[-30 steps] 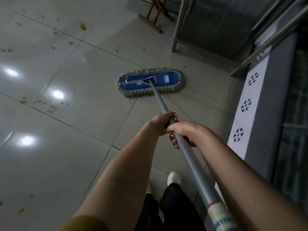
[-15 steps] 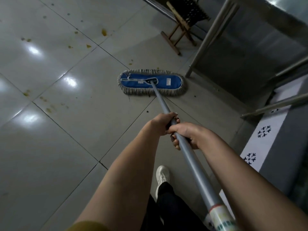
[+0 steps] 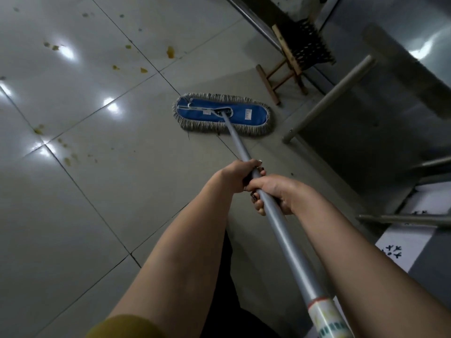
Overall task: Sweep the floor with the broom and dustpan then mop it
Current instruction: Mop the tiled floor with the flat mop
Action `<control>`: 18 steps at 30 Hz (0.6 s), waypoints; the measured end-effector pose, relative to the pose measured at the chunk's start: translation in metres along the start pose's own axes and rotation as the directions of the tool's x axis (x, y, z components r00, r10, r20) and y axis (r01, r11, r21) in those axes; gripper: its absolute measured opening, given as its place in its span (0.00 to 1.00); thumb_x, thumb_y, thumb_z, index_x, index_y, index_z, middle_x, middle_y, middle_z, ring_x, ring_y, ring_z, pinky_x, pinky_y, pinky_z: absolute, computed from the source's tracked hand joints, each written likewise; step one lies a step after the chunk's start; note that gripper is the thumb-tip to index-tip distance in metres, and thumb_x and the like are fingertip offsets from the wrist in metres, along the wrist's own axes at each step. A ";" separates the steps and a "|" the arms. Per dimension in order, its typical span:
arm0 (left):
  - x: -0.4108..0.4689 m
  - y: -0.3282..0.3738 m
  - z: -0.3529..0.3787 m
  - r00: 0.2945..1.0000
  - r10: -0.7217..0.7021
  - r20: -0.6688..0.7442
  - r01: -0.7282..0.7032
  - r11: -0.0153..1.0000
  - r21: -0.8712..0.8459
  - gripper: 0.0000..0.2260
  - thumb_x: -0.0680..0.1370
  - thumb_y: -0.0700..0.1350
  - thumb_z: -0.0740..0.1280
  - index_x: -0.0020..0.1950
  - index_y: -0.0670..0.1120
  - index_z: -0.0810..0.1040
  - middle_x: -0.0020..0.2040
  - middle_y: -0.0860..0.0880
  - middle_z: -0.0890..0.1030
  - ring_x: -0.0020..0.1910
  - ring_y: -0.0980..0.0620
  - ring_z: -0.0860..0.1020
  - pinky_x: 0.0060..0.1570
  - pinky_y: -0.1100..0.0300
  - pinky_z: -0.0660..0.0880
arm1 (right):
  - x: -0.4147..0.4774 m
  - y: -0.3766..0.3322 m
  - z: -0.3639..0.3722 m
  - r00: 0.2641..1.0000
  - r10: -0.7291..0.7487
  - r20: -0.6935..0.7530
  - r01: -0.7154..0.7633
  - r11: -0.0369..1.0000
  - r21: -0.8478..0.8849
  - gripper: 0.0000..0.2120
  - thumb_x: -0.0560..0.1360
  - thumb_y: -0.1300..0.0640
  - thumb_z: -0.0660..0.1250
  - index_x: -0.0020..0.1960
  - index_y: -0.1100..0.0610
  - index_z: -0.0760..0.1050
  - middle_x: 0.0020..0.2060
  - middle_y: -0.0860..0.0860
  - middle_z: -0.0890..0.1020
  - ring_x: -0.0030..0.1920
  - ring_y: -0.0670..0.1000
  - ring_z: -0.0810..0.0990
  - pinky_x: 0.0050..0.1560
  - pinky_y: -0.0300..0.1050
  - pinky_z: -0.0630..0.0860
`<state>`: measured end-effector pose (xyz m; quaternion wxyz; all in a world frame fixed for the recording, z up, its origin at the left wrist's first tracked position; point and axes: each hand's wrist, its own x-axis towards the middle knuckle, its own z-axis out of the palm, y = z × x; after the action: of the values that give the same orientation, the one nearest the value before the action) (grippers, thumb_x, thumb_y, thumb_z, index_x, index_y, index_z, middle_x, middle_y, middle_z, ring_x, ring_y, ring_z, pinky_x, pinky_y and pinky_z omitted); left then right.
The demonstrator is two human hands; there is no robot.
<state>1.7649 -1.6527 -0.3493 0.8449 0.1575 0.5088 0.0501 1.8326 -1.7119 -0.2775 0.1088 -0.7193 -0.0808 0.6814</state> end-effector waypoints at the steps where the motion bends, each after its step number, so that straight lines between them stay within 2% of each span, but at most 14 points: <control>1: 0.006 0.019 -0.001 1.000 0.008 -0.008 -0.008 1.000 -0.004 0.12 0.81 0.42 0.58 0.37 0.43 0.67 0.20 0.50 0.74 0.16 0.56 0.73 0.19 0.69 0.70 | 0.005 -0.019 -0.003 1.000 -0.001 -0.001 0.001 1.000 -0.008 0.12 0.77 0.61 0.61 0.35 0.60 0.67 0.15 0.49 0.70 0.13 0.45 0.69 0.17 0.33 0.69; 8: 0.044 0.135 -0.005 0.999 -0.017 -0.037 0.016 1.000 -0.020 0.12 0.81 0.43 0.58 0.37 0.43 0.67 0.25 0.49 0.73 0.17 0.56 0.73 0.19 0.69 0.70 | 0.039 -0.136 -0.022 1.000 0.011 0.000 -0.011 0.999 -0.033 0.13 0.78 0.61 0.62 0.35 0.60 0.68 0.15 0.49 0.70 0.14 0.45 0.70 0.18 0.33 0.70; 13: 0.069 0.199 -0.013 0.999 -0.024 -0.047 0.025 0.999 0.031 0.12 0.80 0.44 0.59 0.37 0.42 0.69 0.22 0.50 0.75 0.18 0.55 0.74 0.20 0.68 0.72 | 0.060 -0.200 -0.032 1.000 0.006 0.004 -0.005 1.000 -0.025 0.12 0.77 0.60 0.62 0.35 0.60 0.68 0.14 0.49 0.70 0.13 0.45 0.70 0.17 0.33 0.70; 16: 0.079 0.216 -0.018 0.998 -0.024 -0.054 0.029 0.994 0.101 0.12 0.79 0.46 0.61 0.37 0.43 0.71 0.26 0.50 0.77 0.25 0.55 0.76 0.29 0.66 0.74 | 0.065 -0.215 -0.034 1.000 -0.003 0.013 0.003 1.000 0.011 0.13 0.78 0.56 0.64 0.36 0.60 0.68 0.14 0.49 0.70 0.13 0.45 0.69 0.17 0.32 0.69; 18: 0.083 0.219 -0.021 0.998 -0.040 -0.040 0.044 0.994 0.098 0.11 0.79 0.45 0.62 0.38 0.43 0.72 0.31 0.49 0.77 0.30 0.54 0.76 0.32 0.65 0.76 | 0.065 -0.215 -0.032 1.000 0.002 0.012 -0.003 0.998 0.058 0.16 0.77 0.51 0.65 0.37 0.60 0.68 0.18 0.50 0.70 0.13 0.44 0.69 0.17 0.31 0.68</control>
<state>1.8029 -1.4206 -0.3588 0.8271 0.1873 0.5298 0.0100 1.8754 -1.4890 -0.2811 0.1285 -0.7120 -0.0606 0.6877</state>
